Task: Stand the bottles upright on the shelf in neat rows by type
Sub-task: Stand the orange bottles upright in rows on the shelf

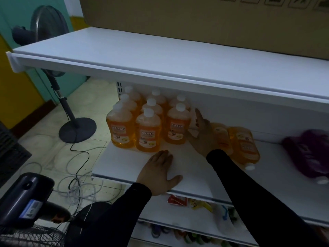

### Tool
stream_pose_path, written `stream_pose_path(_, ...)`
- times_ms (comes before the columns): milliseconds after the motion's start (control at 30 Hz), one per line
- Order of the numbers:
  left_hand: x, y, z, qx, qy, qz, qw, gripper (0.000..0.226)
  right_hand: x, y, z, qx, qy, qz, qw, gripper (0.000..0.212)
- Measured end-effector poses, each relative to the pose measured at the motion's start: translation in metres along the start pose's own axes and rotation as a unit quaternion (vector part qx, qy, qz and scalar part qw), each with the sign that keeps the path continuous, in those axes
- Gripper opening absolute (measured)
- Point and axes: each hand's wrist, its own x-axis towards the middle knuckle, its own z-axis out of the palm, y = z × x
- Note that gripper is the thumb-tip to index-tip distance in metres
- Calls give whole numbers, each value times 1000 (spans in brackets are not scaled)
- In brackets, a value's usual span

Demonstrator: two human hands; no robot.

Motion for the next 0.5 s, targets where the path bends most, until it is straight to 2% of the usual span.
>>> stream_pose_path(100,1,-1,0,4,0,-1,1000,96,-17,26,-18,-131,60,66,987,84)
stream_pose_path(167,1,0,1,5,-5,-5,1000,96,-29,47,-27,-234,20,128,964,87)
stream_pose_path(233,1,2,0,4,-13,-7,1000,96,-44,64,-29,-330,-47,143,932,87)
stream_pose_path(267,1,2,0,3,-19,-8,1000,96,-51,68,-28,-339,-55,145,928,87)
stream_pose_path(400,0,1,-2,1,-22,-7,1000,94,-74,58,-25,-286,-26,138,948,82)
stream_pose_path(500,-1,2,-4,-15,-30,-12,999,93,-99,45,-33,-128,-71,112,983,76)
